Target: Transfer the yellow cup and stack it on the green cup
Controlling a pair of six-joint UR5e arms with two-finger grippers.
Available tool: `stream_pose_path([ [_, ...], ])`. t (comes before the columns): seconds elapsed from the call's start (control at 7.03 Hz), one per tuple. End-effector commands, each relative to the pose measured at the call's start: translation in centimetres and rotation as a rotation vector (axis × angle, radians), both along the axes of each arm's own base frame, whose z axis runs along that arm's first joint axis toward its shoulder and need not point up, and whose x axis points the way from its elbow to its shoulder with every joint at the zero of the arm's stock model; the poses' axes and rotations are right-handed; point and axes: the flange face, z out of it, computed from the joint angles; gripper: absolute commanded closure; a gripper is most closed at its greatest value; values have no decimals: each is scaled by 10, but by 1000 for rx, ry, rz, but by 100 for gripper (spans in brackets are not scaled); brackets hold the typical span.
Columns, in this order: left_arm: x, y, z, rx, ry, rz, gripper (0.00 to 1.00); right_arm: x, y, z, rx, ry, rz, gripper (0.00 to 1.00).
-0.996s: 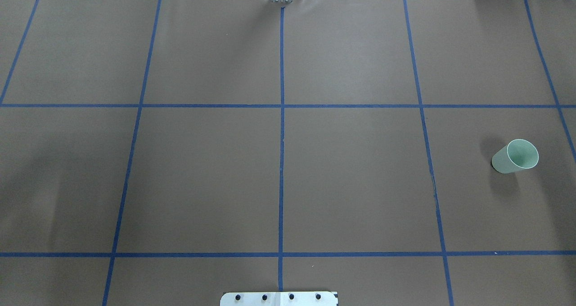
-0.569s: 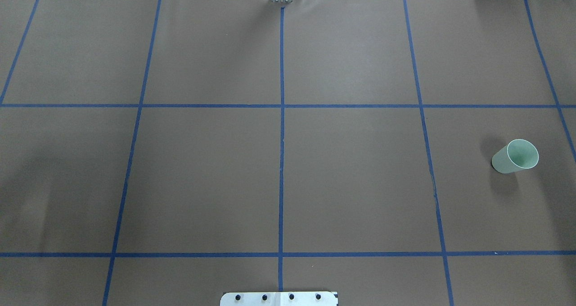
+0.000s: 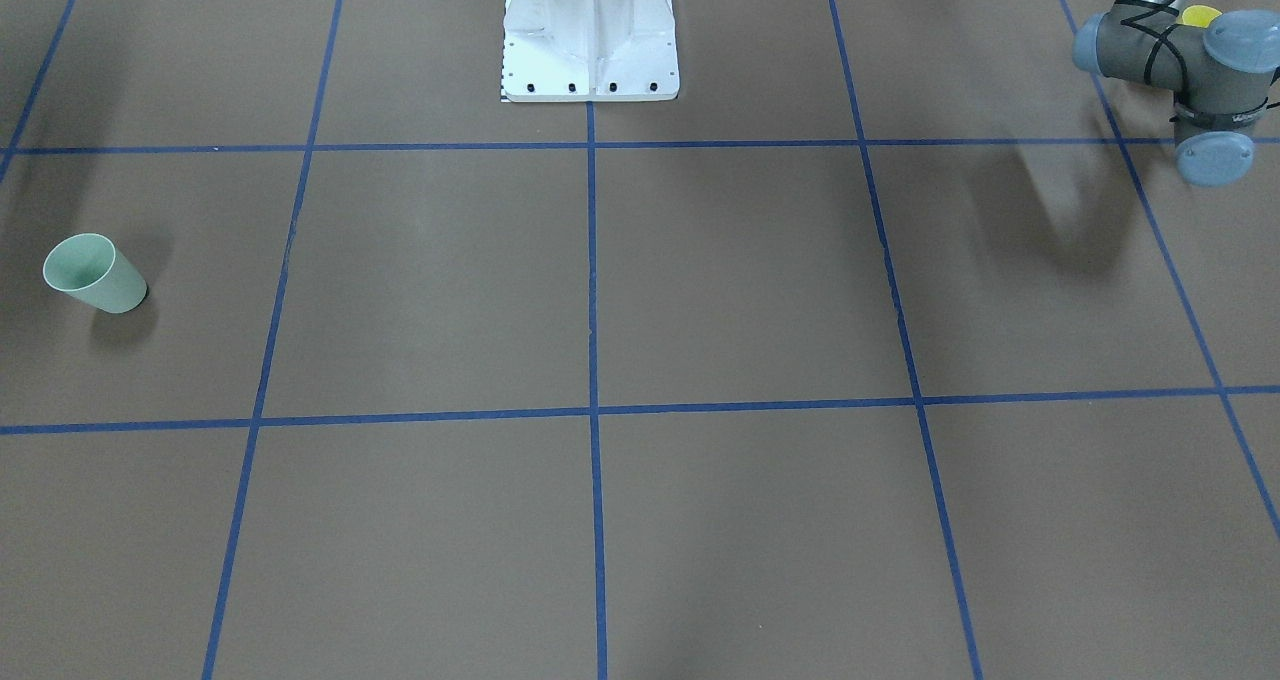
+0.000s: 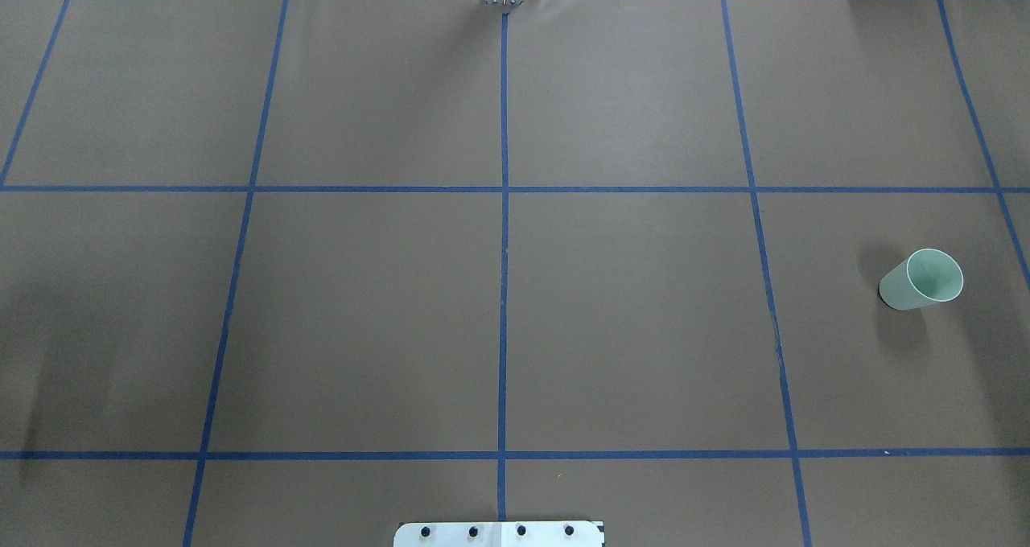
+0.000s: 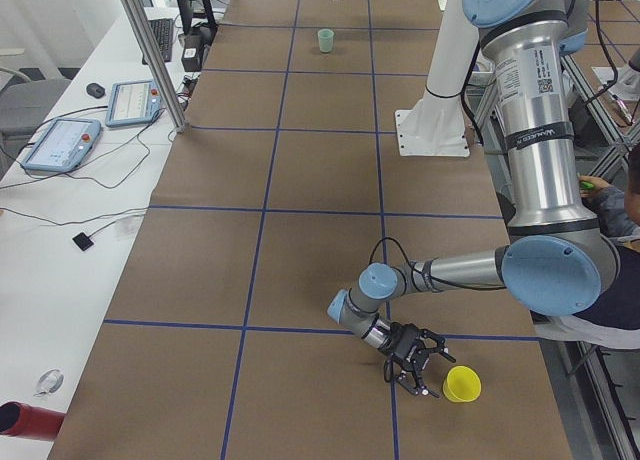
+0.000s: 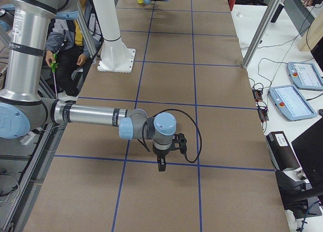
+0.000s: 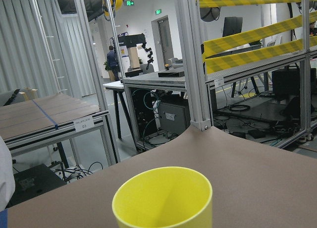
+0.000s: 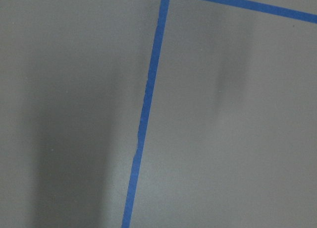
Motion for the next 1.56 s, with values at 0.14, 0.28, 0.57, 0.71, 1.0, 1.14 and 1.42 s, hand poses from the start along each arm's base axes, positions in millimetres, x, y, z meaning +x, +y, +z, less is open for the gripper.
stream_pose_path([
  [0.14, 14, 17, 10, -72, 21, -48, 0, -3, 0, 0, 0, 0, -8, 0],
  [0.28, 12, 24, 18, -97, 11, -60, 0, -5, -1, -1, 1, 0, -12, 0],
  [0.57, 6, 30, 28, -123, -8, -74, 0, -8, -1, 0, 0, 0, -20, 0],
  [0.71, 6, 32, 30, -126, -11, -74, 0, -9, -1, 0, 0, 0, -23, 0],
  [1.0, 0, 36, 39, -137, -25, -75, 0, -9, -1, 0, 0, 0, -23, 0],
  [1.14, -2, 38, 44, -139, -28, -75, 0, -9, -1, 0, -2, 0, -23, 0],
  [1.42, -11, 46, 59, -156, -45, -83, 0, -11, -1, 0, -1, 2, -28, 0],
])
